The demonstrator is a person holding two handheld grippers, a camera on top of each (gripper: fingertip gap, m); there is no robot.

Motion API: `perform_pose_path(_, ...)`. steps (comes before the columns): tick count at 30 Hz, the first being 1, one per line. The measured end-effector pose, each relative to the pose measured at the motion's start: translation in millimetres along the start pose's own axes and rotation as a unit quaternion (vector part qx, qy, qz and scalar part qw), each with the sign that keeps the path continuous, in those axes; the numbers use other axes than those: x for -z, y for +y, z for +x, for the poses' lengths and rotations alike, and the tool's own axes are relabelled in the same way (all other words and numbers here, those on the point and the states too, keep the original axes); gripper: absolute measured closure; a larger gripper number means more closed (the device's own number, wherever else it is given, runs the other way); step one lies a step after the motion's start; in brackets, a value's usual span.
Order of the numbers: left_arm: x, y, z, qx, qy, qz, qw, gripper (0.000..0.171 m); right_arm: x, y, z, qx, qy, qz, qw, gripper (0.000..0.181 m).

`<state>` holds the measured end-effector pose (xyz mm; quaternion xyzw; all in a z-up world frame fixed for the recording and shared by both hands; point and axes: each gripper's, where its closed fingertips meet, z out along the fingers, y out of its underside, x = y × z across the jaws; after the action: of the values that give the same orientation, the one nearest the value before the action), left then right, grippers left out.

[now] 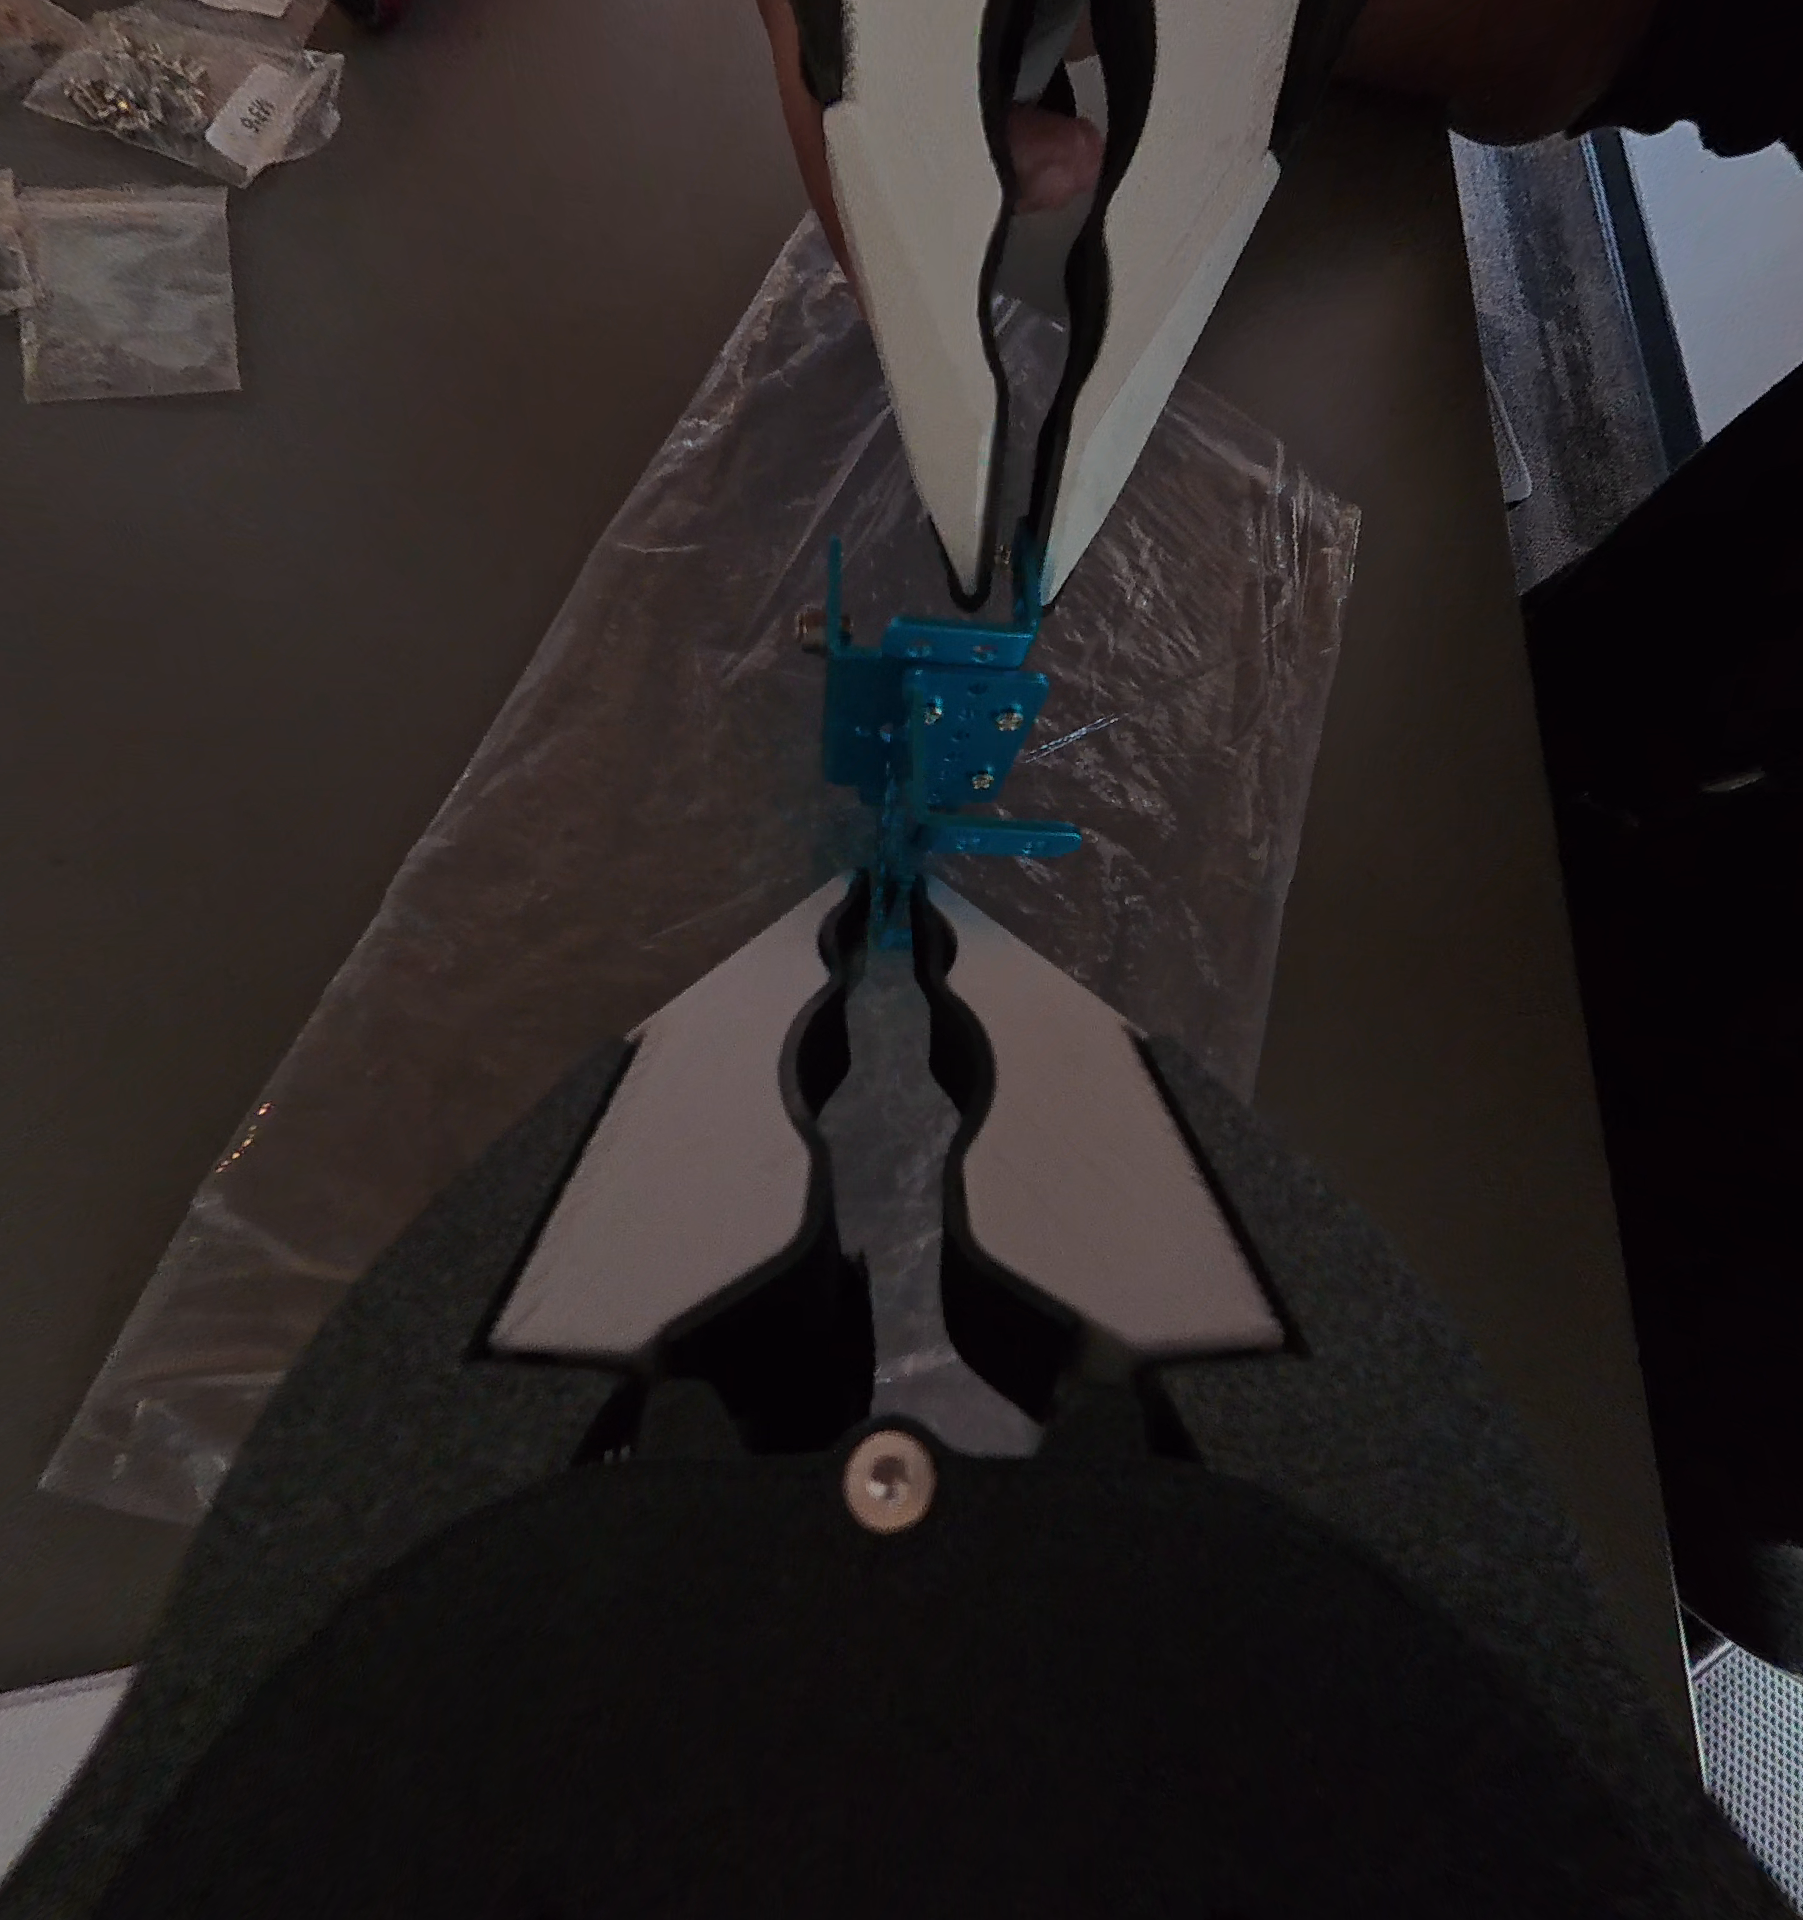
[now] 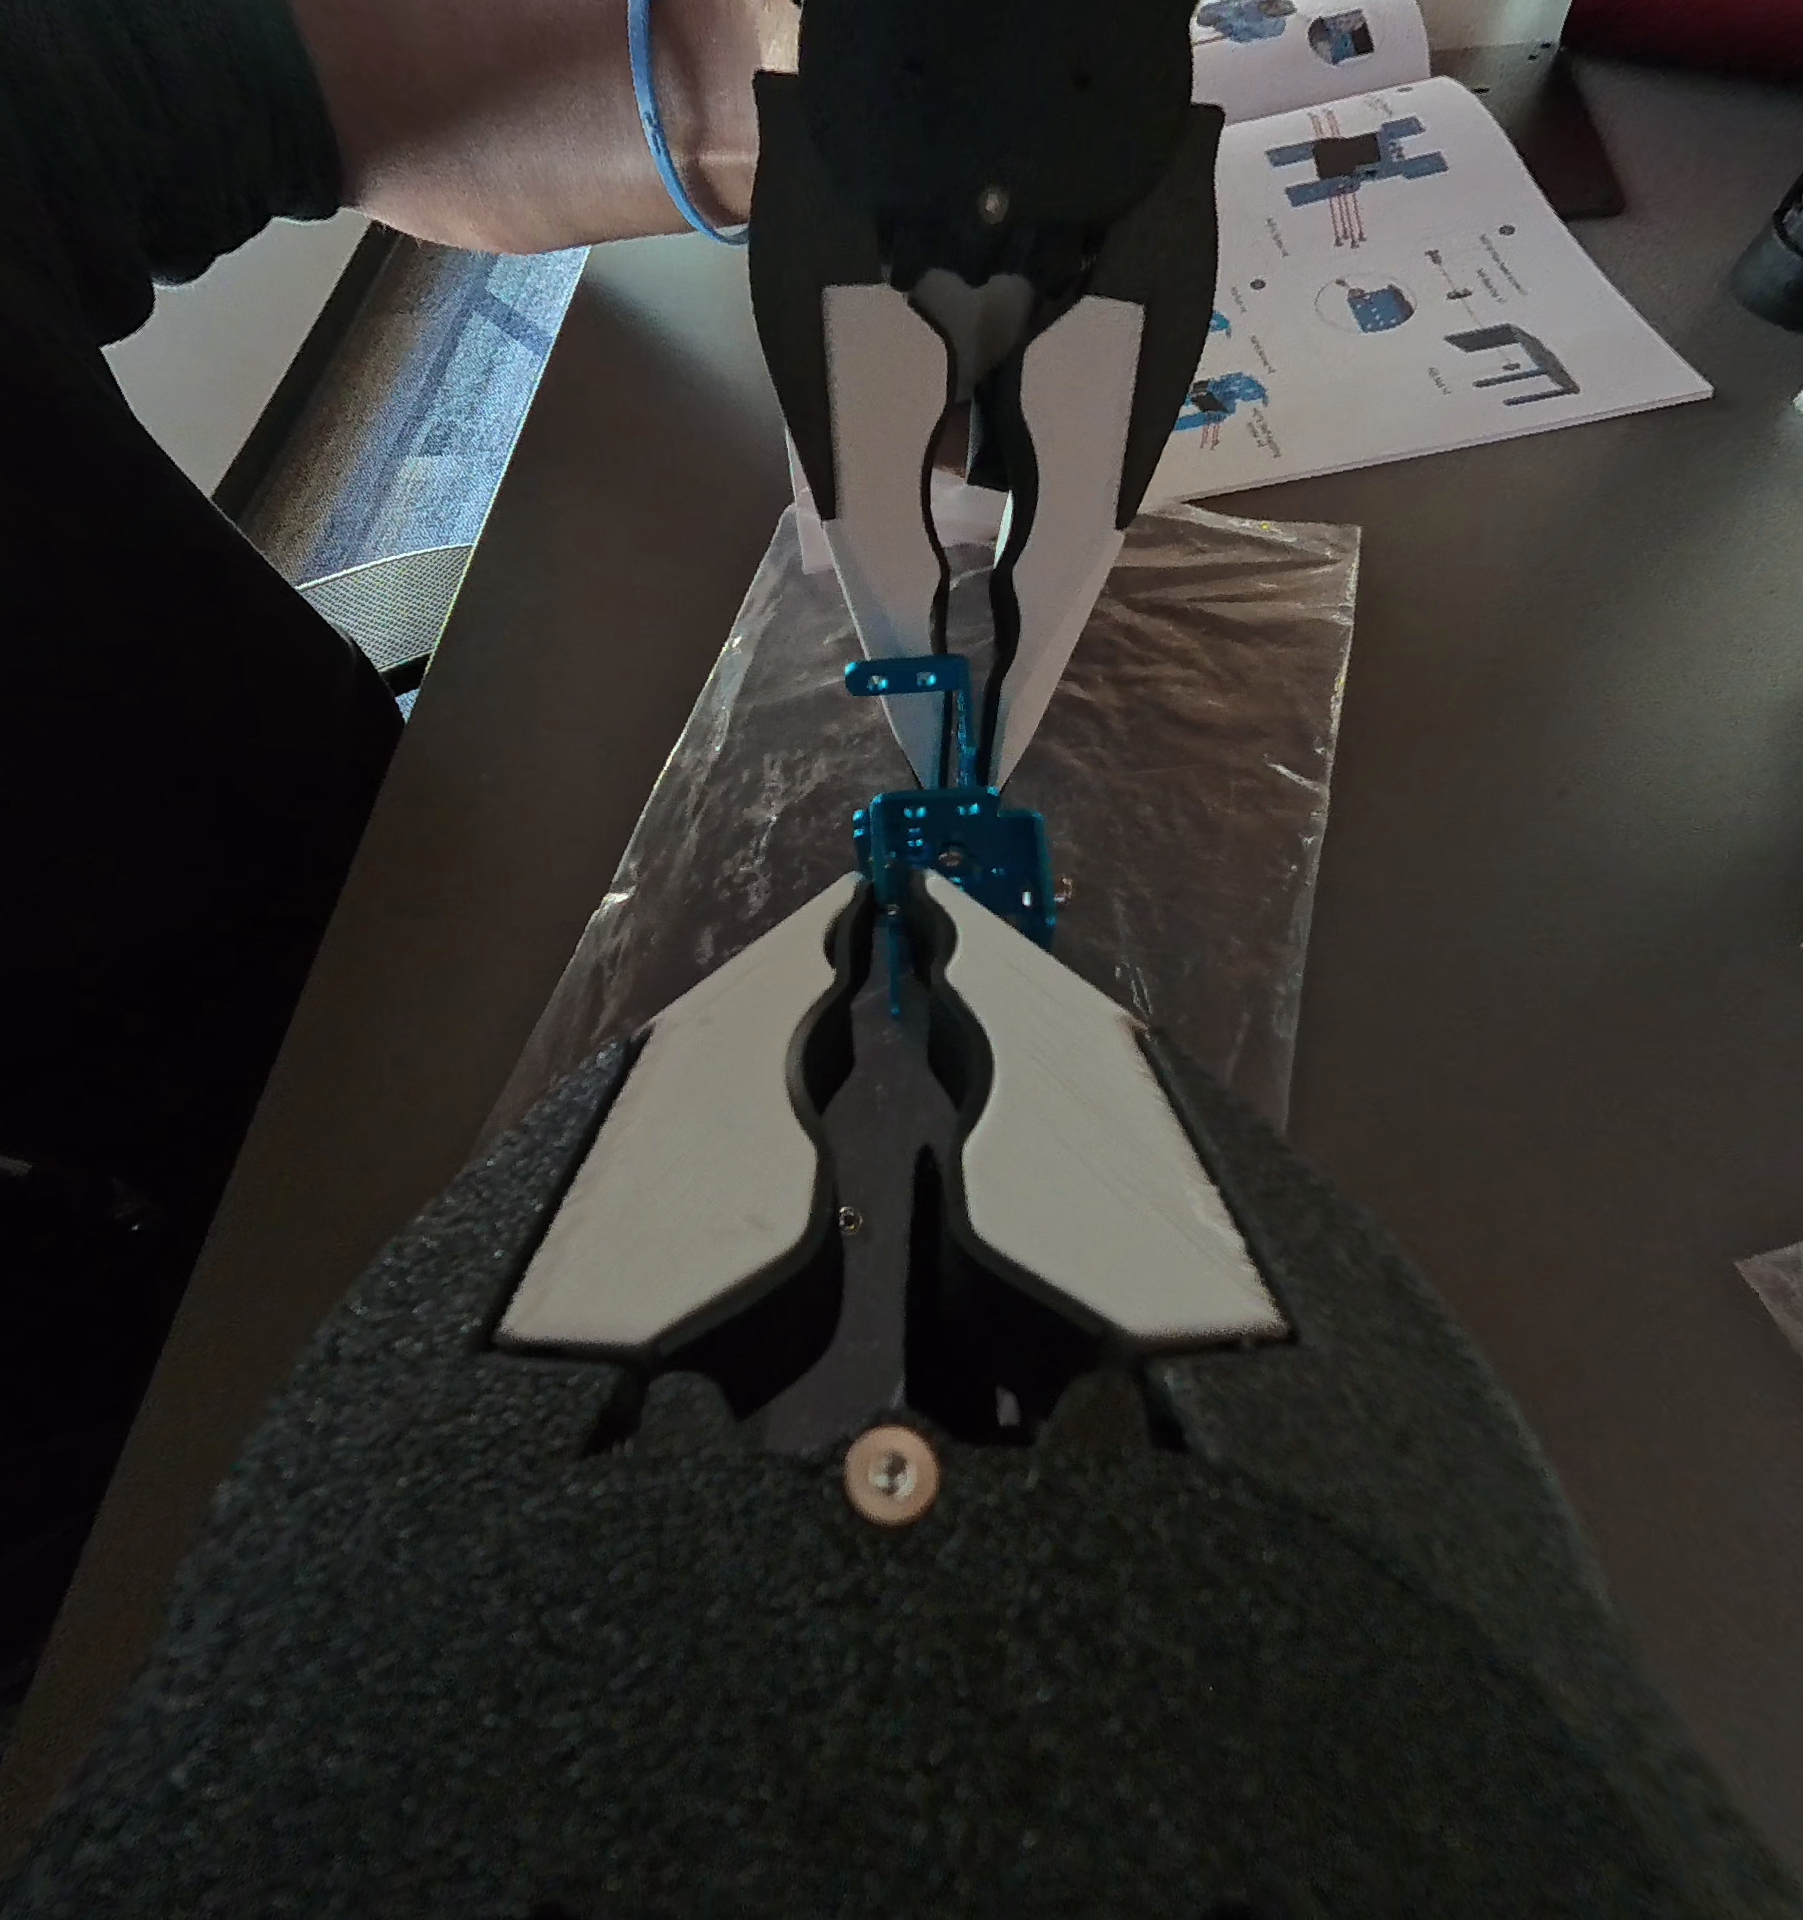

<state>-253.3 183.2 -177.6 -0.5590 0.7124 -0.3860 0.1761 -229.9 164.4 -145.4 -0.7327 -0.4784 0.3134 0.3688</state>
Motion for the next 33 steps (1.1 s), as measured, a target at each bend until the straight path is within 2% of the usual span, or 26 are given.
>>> perform_pose_path(9, 3, 0, 0, -0.001, -0.015, 0.001, 1.000, 0.155, 6, 5, -2, 0.005, -0.002, -0.007, 1.000, 0.166)
perform_pose_path(14, 15, 4, 3, 0.008, -0.042, 0.014, 0.999, 0.147, 24, 21, -2, -0.001, 0.000, -0.025, 1.000, 0.155)
perform_pose_path(18, 39, 5, 7, 0.027, -0.088, 0.044, 0.995, 0.145, 44, 48, -8, 0.001, -0.005, -0.094, 0.996, 0.158)
perform_pose_path(25, 69, -3, 33, 0.049, -0.235, 0.094, 0.966, 0.145, 31, 65, -14, 0.052, 0.025, -0.214, 0.975, 0.167)
perform_pose_path(28, 65, -8, 59, 0.044, -0.255, 0.114, 0.959, 0.145, 31, 66, -11, 0.066, 0.037, -0.253, 0.964, 0.168)
perform_pose_path(33, 46, -14, 96, 0.047, -0.243, 0.141, 0.958, 0.143, 32, 69, -9, 0.073, 0.021, -0.306, 0.949, 0.171)
